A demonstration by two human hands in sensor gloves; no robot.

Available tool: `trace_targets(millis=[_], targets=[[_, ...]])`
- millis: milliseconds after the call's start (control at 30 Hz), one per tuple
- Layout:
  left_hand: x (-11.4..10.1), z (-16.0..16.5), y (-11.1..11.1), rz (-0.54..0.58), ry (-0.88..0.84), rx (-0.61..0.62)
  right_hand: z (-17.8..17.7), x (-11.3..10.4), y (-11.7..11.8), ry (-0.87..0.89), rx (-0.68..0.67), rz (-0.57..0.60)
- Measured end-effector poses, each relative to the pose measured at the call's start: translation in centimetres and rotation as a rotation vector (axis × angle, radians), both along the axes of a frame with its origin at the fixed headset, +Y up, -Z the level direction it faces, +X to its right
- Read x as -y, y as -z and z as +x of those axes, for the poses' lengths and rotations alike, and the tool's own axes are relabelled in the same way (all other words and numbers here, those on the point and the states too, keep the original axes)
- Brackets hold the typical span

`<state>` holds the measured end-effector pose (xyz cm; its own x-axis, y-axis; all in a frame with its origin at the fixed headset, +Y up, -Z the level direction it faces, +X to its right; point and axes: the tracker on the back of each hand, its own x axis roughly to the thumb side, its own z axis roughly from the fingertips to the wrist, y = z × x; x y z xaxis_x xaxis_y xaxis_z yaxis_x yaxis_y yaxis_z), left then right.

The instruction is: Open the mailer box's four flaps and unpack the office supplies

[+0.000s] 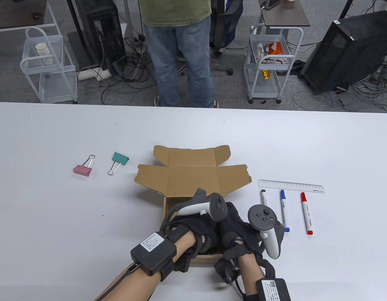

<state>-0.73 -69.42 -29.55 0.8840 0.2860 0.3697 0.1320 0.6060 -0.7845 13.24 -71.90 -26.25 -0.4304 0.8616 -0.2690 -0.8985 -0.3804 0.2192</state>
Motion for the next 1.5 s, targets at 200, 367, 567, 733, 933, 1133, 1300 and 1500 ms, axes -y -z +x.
trace_targets(millis=[200,367,567,733,933,1133,1300,1500], targets=[[1.0,0.9,-0.4,-0.037,0.089,0.061,0.0,0.0,0.0,-0.003,0.0,0.001],[1.0,1.1,-0.8,-0.018,0.098,0.088,-0.1,0.0,0.0,-0.003,0.0,0.0],[0.9,1.2,-1.1,-0.008,0.084,0.102,-0.1,0.0,0.0,-0.004,0.0,0.0],[0.7,1.0,-0.9,-0.001,0.067,0.085,-0.1,0.0,0.0,-0.004,0.001,0.0],[-0.2,0.3,-0.5,0.049,-0.015,0.053,-0.1,0.0,0.1,-0.007,-0.001,0.0],[-0.4,0.4,-0.8,0.093,-0.014,0.061,-0.1,0.0,0.1,-0.006,0.001,0.0],[-0.9,0.2,-1.0,0.128,-0.045,0.066,-0.1,0.0,0.0,-0.005,0.001,0.0],[-2.3,-0.9,-0.9,0.18,-0.145,0.006,-0.1,0.0,0.0,-0.006,0.002,0.0]])
